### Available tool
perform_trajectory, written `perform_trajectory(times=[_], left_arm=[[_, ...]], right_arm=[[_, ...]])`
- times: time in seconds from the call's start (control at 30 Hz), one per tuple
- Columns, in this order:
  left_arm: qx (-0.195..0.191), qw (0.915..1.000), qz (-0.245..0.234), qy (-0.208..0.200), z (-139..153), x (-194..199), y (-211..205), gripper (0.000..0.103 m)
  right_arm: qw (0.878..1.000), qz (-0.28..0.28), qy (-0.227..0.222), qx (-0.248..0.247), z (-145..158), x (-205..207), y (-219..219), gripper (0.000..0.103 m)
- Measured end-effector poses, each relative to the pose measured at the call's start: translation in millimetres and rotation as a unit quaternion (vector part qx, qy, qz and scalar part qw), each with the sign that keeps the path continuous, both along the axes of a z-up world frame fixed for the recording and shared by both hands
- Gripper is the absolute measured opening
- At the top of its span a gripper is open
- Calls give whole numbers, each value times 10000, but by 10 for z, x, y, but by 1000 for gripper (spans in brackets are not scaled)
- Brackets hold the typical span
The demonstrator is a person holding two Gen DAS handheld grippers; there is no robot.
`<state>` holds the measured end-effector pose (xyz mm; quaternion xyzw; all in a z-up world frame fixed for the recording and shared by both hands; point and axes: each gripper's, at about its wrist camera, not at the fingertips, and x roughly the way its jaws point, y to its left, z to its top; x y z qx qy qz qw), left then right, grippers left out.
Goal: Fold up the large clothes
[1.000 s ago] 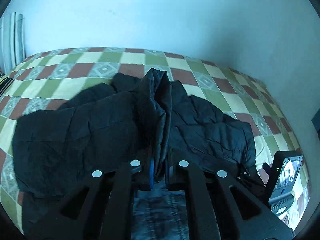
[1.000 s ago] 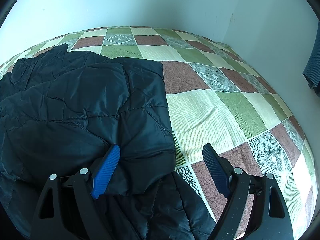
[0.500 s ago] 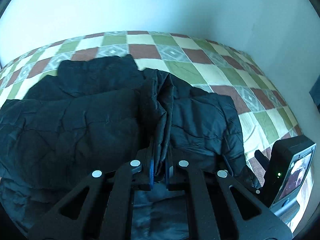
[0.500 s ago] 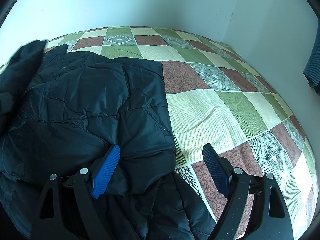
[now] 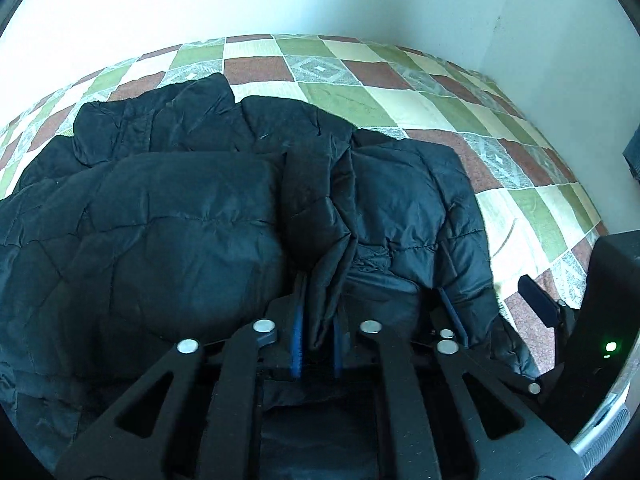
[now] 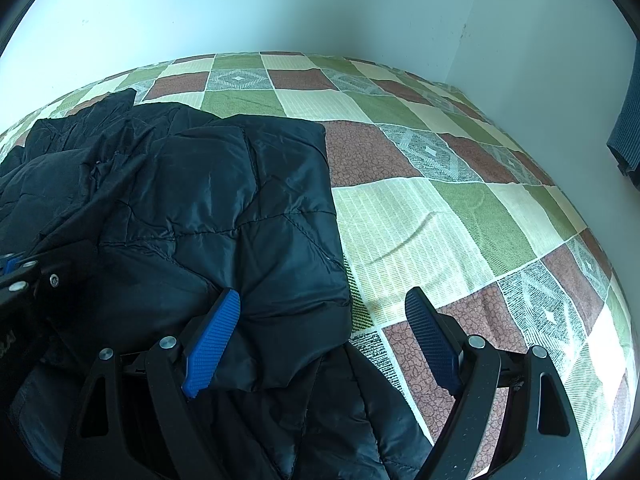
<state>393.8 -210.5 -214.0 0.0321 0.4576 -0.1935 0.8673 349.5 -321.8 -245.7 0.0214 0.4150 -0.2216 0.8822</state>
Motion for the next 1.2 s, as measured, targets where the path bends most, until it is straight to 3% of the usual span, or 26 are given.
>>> perform_trajectory(times=[0.07,0.13,0.27,0.43,0.6,0.7,0.8,0.93,1.2], left_arm=[[-41,10000,-46,-52,77,-56,-8,41],[-76,9997,-94,-194,188,-138,-14,52],[-32,9987,-166,-478,473,-312,93,54],[216,9959,173,-859,733,-465,639,54],[751,9864,1014,-1049,772,-424,1561,54],[1017,9767,1625,-968,697,-266,2131,54],[1027,9678,2145,-823,627,-73,2596,54],[1140,9641,2285,-731,507,133,2776,54],[1549,9637,2125,-464,65,320,2738,54]], right_arm=[[10000,1,3,-10,-6,1,3,83],[10000,-1,-3,-12,-9,-3,9,83],[10000,1,-28,67,2,-15,-8,83],[10000,16,-56,37,80,-29,4,83],[9988,205,-381,-223,431,-133,154,81],[9947,541,-810,-336,823,-167,425,70],[9916,984,-825,-142,992,-12,684,60],[9891,1348,-573,142,867,299,931,51],[9901,1368,291,70,240,606,1067,51]])
